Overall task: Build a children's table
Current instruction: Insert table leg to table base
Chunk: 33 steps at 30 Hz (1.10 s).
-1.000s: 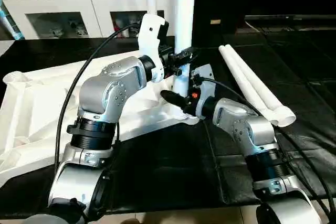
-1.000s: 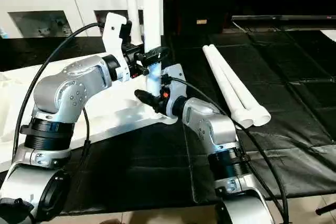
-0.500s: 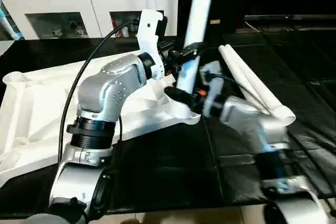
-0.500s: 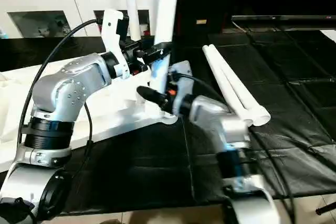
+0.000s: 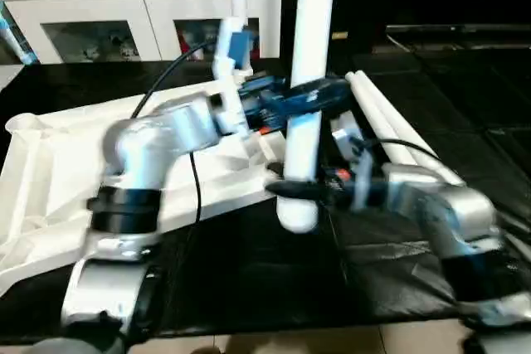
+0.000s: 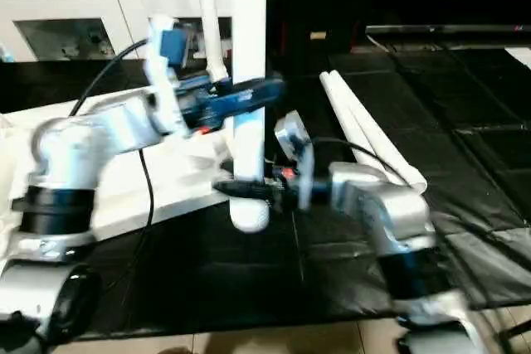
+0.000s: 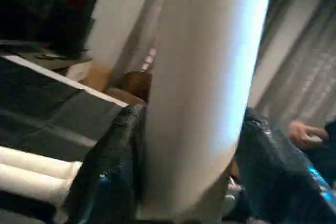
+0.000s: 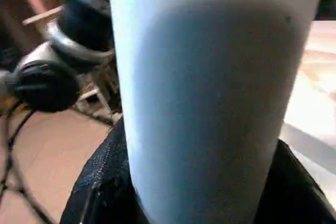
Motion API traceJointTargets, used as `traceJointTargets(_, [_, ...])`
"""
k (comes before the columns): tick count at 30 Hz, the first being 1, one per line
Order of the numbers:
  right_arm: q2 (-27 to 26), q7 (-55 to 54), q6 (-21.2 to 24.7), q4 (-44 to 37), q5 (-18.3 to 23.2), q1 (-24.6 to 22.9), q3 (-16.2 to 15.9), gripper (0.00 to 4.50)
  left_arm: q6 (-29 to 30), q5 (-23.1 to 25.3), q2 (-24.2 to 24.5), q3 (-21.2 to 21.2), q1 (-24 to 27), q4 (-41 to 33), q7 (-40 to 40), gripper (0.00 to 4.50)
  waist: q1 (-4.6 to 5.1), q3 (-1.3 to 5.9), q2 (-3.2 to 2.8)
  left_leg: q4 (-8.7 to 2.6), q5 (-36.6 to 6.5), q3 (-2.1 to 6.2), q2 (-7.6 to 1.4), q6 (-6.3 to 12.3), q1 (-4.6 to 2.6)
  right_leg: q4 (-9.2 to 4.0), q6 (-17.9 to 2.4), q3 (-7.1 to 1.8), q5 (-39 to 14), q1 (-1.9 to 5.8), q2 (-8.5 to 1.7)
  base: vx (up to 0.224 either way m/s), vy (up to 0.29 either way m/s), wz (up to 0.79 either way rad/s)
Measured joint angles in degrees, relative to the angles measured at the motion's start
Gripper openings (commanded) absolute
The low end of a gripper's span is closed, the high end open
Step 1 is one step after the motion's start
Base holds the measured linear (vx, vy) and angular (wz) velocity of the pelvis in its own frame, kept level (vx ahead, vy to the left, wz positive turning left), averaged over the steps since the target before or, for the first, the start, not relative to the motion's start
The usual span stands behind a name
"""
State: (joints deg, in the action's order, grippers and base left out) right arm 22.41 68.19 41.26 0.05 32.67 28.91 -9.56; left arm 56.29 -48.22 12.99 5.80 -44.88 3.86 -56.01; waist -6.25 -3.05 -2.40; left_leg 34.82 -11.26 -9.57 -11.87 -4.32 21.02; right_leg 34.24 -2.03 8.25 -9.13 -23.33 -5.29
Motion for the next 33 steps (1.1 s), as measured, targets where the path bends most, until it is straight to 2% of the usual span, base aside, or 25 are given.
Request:
traceJointTargets(7, [0.25,1.24,0.92,-1.16,1.44,-0.07,-0.2,1.96,-0.51,-0.47,-0.2,0.08,0.48,-1.01,-1.09,1.96,-0.3,0.0,0.0,0.11,-0.01,-0.01,0.01,-0.01,-0.03,0.0,0.28,-0.04,-0.14,0.04,0.0,0.0,0.0,0.0])
traceJointTargets(22, [0.69,0.5,0.99,-0.84,1.5,-0.04,0.14,1.96,-1.56,-0.45,-1.67,0.38,0.47,-0.04,1.68,1.86,-0.22,0.0,0.0,0.12,-0.02,0.0,0.01,-0.04,0.0,0.02,0.31,-0.05,-0.12,0.06,0.0,0.0,0.0,0.0])
traceJointTargets(23, [0.64,0.4,0.98,-0.72,1.5,0.01,0.14,2.31,-1.66,-0.45,-1.72,0.38,0.47,0.04,1.84,1.86,-0.22,0.0,0.0,0.12,-0.02,-0.01,0.01,-0.03,0.0,0.02,0.31,-0.05,-0.12,0.06,0.0,0.0,0.0,0.0])
traceJointTargets(25, [-0.31,-1.06,0.97,0.41,1.44,0.6,0.3,2.66,-2.41,-0.28,-1.72,0.69,0.48,0.5,2.94,1.86,-0.21,0.0,0.0,0.12,-0.02,0.0,0.0,-0.05,0.0,0.02,0.31,-0.05,-0.12,0.06,0.0,0.0,0.0,0.0])
traceJointTargets(28, [-1.21,-4.42,0.78,2.53,1.07,1.14,1.32,2.87,-3.4,0.79,-1.46,1.72,0.49,1.23,5.08,1.85,-0.15,0.01,-0.01,0.12,-0.03,0.0,0.0,-0.11,-0.02,0.02,0.32,-0.04,-0.11,0.06,0.0,0.0,0.0,0.0])
traceJointTargets(32, [-2.34,-9.67,-1.97,6.52,-1.3,2.74,3.96,3.13,-5.77,3.68,-0.91,3.39,0.03,1.48,10.56,1.85,-0.06,0.01,-0.02,0.12,-0.03,0.03,0.0,-0.23,-0.02,0.02,0.34,-0.02,-0.09,0.06,0.0,0.0,0.0,0.0])
traceJointTargets(33, [-2.34,-10.41,-2.05,7.15,-1.34,2.74,4.7,3.43,-5.91,4.3,-0.91,3.48,-0.12,1.45,12.06,1.85,-0.23,0.01,-0.03,0.12,-0.03,0.05,0.01,-0.23,-0.04,0.02,0.34,-0.01,-0.09,0.06,0.0,0.0,0.0,0.0])
